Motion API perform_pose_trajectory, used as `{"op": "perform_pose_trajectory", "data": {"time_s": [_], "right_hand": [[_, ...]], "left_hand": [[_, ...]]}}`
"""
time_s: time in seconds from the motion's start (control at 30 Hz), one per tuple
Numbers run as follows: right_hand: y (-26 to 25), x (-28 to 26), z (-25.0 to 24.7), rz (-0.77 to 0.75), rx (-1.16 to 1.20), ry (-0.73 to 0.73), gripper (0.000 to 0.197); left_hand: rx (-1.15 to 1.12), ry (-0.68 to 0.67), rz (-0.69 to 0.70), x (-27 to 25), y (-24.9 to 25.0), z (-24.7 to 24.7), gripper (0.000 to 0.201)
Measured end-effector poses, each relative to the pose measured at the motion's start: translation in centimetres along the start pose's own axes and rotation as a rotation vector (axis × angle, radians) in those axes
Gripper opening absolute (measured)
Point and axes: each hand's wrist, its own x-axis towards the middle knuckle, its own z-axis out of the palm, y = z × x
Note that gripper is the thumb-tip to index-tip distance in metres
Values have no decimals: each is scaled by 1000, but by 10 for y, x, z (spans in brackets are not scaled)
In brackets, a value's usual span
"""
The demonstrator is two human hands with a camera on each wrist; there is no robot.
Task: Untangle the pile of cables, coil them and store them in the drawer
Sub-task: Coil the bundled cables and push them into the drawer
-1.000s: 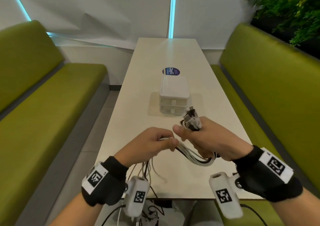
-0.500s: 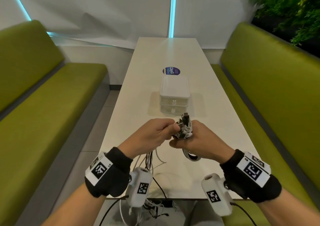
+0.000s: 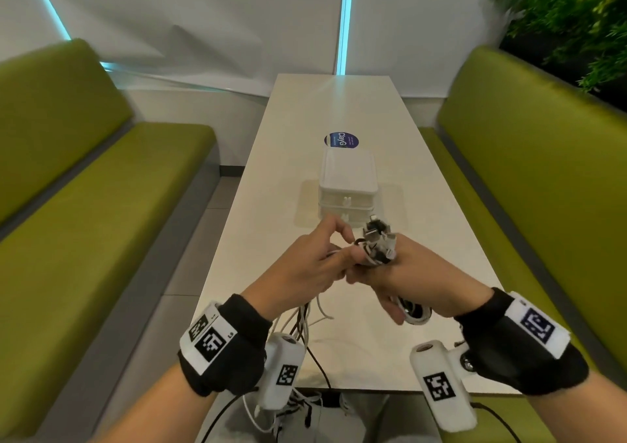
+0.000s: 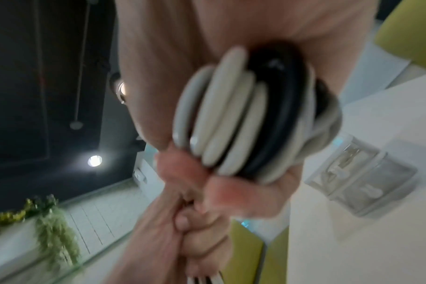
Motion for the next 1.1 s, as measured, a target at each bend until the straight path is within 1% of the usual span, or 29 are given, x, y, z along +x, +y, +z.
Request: {"op": "perform_pose_trajectory", "data": {"time_s": [0.03, 0.07, 0.13, 0.17, 0.23, 0.27, 0.33, 0.4, 0.47, 0.5, 0.53, 0.57, 0.6, 0.67, 0.7, 0.73, 0.77, 0.8, 0.83, 0.87, 0.9, 0.93, 0.97, 1.0, 1.1], "right_hand": [[-4, -3, -3, -1, 33, -7, 24], [-7, -6, -6, 9, 134, -7, 29], [-14, -10, -13, 38, 428, 14, 31], [-17, -10, -16, 44, 533, 29, 31], [-18, -9, -19, 36, 592, 57, 32], [-17, -9, -18, 31, 580, 69, 32], [-13, -9, -17, 27, 562, 97, 32], [-9, -8, -19, 12, 541, 122, 33], [-8, -7, -21, -10, 477, 138, 32], [-9, -6, -21, -24, 441, 145, 31], [-9, -4, -21, -36, 399, 154, 31], [-8, -2, -21, -44, 349, 164, 34], [-6, 1, -21, -44, 299, 175, 39], [-2, 5, -22, -32, 241, 191, 41], [-2, 6, -22, -29, 228, 188, 37], [-1, 7, -22, -29, 226, 185, 32], [-1, 7, -21, -30, 227, 178, 29], [-2, 7, -21, -31, 240, 175, 27], [-4, 6, -22, -32, 264, 174, 23], [-7, 6, -23, -34, 301, 169, 19], [-9, 6, -24, -42, 335, 166, 23], [-10, 6, -26, -50, 364, 169, 31], [-11, 6, -27, -56, 388, 177, 37], [-11, 6, -27, -56, 402, 190, 41], [-8, 8, -20, -45, 434, 243, 43]], "left_hand": [[-52, -15, 5, -1, 1, 0, 37], [-117, -39, 4, -2, 2, 1, 42], [-231, -49, -35, -8, 0, 6, 48], [-288, -35, -58, -11, -3, 12, 48], [-396, 6, -66, -19, -17, 29, 48], [-402, 32, -52, -22, -27, 39, 47], [-302, 49, -54, -28, -51, 54, 41], [-168, -14, -120, -34, -72, 58, 36], [-55, -73, -210, -34, -82, 52, 35], [10, -99, -219, -31, -84, 47, 33], [76, -121, -213, -25, -80, 40, 27], [109, -114, -197, -20, -73, 33, 13], [107, -76, -177, -14, -64, 27, 17], [17, 55, -93, -6, -43, 16, 61], [-4, 125, -16, -3, -32, 12, 74], [-12, 174, 66, 0, -22, 10, 81], [-7, 202, 138, 4, -15, 10, 83], [11, 205, 182, 8, -10, 12, 79], [54, 199, 199, 12, -7, 14, 69], [70, 192, 195, 14, -6, 18, 54], [57, 188, 168, 15, -10, 22, 38], [10, 190, 132, 14, -13, 27, 22], [-51, 194, 92, 12, -19, 33, 9], [-120, 200, 54, 10, -23, 37, 7], [-272, 215, -3, 6, -32, 43, 37]]}}
